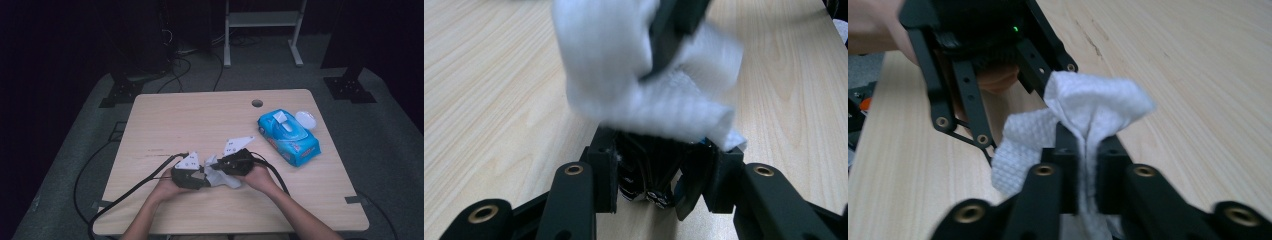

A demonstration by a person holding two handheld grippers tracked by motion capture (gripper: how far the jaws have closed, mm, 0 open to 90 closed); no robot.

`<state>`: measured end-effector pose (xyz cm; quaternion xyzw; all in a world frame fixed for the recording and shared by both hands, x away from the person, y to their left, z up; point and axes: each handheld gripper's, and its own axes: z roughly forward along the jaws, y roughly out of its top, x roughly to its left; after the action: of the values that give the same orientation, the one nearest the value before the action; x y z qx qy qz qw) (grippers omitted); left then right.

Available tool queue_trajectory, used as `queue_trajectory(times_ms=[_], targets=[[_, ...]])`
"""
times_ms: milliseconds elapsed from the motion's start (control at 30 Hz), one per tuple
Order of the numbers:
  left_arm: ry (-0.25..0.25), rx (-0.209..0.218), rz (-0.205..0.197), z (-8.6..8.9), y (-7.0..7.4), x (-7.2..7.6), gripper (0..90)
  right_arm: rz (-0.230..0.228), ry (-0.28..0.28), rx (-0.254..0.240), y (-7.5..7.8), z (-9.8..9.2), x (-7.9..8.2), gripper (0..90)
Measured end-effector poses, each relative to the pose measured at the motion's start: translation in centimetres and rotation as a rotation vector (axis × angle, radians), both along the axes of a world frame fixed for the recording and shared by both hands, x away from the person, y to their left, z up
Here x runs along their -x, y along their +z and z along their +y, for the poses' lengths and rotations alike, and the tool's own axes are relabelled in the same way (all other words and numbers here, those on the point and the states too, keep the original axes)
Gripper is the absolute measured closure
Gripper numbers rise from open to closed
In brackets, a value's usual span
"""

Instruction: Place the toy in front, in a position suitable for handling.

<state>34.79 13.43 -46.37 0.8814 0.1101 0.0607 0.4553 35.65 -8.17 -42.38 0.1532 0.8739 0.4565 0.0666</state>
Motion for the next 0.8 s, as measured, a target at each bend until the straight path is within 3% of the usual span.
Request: queue_trajectory(times_ms=[67,167,267,400,467,533,633,667,800], targets=[[-0.002,0.000,-0.004,0.0,0.0,0.0,57.8,0.006,-0.028,0.001,0.1,-0.3,-0.2,63.4],[0.000,0.004,0.003,0.0,0.0,0.0,57.6,-0.019,-0.055,-0.023,0.7,-1.3,-0.1,55.6],[-0.001,0.008,0.011,0.1,0.1,-0.1,57.6,-0.039,-0.062,-0.037,1.2,-1.7,0.1,53.5],[0.011,0.012,0.008,0.0,0.1,-0.1,57.9,-0.092,-0.046,-0.037,0.9,-0.8,0.9,64.3],[0.014,0.016,0.002,0.0,0.1,0.0,58.0,-0.119,-0.010,-0.023,0.5,-0.2,1.2,76.6],[0.011,0.012,-0.001,0.0,0.1,0.0,58.1,-0.147,0.017,-0.009,0.2,0.3,1.6,83.2],[0.008,0.014,0.001,0.1,0.1,-0.1,58.2,-0.166,0.025,0.015,-0.1,0.4,1.6,85.1],[0.007,0.013,0.000,0.1,0.1,-0.1,58.2,-0.147,0.014,0.009,-0.2,0.1,1.4,85.4],[0.004,0.011,-0.003,0.1,0.1,-0.2,58.2,-0.141,-0.032,0.019,-0.2,-2.2,1.0,85.9]])
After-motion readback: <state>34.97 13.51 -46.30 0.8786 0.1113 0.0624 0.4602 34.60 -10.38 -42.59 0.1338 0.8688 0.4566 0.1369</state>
